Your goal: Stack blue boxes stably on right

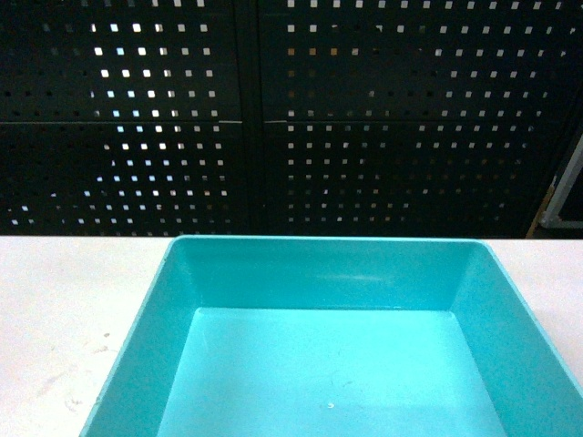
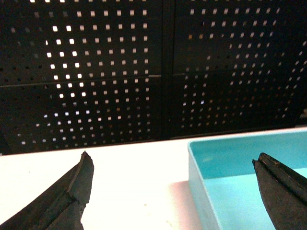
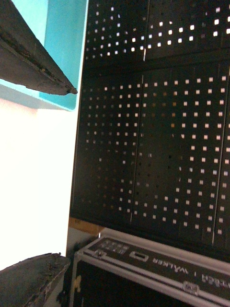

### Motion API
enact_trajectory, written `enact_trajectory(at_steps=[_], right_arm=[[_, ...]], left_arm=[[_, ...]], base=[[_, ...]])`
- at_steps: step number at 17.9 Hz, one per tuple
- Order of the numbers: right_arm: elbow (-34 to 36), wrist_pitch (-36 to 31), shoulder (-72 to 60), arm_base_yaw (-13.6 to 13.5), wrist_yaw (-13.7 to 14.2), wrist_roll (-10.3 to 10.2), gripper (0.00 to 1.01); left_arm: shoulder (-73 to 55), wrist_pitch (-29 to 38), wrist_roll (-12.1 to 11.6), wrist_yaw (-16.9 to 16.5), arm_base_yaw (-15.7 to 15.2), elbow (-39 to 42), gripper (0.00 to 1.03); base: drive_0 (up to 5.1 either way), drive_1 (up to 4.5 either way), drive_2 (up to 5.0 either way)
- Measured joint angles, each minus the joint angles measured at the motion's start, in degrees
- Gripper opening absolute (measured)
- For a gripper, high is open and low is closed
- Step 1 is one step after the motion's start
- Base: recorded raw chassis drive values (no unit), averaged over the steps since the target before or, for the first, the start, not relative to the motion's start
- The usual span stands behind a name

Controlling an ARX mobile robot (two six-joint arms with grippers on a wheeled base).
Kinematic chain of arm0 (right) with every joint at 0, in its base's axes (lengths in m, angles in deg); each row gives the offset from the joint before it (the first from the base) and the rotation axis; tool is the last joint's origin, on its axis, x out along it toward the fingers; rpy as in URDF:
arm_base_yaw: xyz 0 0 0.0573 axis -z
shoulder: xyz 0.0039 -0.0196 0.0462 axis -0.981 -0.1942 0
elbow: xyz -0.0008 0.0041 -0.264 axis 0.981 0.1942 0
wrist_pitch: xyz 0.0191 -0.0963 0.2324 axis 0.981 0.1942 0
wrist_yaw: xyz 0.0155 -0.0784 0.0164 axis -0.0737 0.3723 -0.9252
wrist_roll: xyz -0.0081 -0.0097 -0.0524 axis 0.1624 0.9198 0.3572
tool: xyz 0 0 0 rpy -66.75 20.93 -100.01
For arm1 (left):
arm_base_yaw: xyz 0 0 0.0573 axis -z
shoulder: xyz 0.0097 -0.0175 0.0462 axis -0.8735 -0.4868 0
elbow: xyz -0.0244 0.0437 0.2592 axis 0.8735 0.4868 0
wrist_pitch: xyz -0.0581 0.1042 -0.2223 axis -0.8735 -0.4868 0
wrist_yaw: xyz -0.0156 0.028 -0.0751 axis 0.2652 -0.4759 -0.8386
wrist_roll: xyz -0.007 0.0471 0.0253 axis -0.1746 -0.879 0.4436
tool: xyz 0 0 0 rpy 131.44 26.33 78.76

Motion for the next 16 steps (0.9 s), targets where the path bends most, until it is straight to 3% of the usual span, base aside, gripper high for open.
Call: enact_trajectory(at_steps=[1,3,7,11,16], right_arm=[[-0.3,-5.6,-7.5,-2.0,0.0,0.2,0.98],[-4.4,-10.3,-19.2,-6.5,1.2,1.6,0.98],[-13.1,-14.7,-37.7,-14.3,1.1,6.6,0.98],[-23.5,-11.7,-53.1,-15.0,0.9,8.5,0.98],[-29.3,-5.3,-60.6,-16.2,0.0,9.3,0.98]], left_arm=[[-7.9,4.9,0.0,-2.5,-2.1,-1.0,0.98],[-19.0,7.4,0.0,-5.0,-4.8,-7.6,0.98],[-34.1,5.9,-1.4,-5.4,-3.4,-19.4,0.98],[-47.2,-2.1,2.9,-5.5,-1.7,-32.8,0.98],[-54.1,-11.7,6.0,-2.4,1.7,-39.5,0.98]], base=[[0.0,0.0,0.0],[0.0,0.0,0.0],[0.0,0.0,0.0],[0.0,0.0,0.0],[0.0,0.0,0.0]])
